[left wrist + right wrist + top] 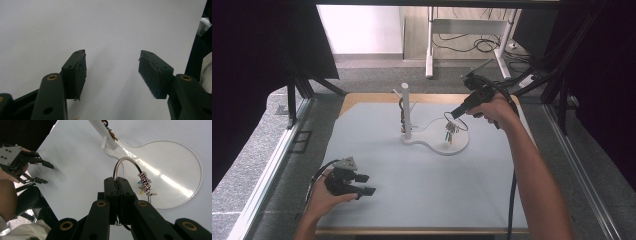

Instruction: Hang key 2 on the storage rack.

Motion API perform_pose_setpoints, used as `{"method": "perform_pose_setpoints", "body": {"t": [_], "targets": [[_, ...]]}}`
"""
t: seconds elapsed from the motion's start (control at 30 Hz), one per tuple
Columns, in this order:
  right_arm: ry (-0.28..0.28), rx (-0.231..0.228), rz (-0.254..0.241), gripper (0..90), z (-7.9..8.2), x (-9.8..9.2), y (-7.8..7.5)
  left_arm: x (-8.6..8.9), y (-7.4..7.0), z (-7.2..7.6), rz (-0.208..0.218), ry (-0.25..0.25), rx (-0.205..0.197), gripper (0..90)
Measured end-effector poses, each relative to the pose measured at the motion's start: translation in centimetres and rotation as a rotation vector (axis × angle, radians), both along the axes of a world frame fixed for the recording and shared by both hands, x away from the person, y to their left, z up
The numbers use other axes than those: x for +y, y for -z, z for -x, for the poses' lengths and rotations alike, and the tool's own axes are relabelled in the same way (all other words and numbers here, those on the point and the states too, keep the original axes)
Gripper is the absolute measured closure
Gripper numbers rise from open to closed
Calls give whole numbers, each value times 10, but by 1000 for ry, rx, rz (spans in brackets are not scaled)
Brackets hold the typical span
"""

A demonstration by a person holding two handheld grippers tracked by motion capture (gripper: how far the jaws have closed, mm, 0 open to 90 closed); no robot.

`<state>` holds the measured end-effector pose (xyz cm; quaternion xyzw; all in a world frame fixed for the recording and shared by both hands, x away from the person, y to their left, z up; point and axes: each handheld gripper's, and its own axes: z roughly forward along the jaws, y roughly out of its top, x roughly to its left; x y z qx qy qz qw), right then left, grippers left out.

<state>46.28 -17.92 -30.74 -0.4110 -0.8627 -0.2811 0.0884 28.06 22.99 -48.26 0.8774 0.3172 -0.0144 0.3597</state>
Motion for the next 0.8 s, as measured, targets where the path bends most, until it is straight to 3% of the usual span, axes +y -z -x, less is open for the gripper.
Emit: {"method": "perform_pose_setpoints", "body": {"t": [0.5,0.8], "targets": [[13,-8,-17,880,-12,8,-7,2,-2,0,7,-3,-2,399],[4,4,1,880,-17,15,-1,4,-4,1,28,-24,-15,393]]}}
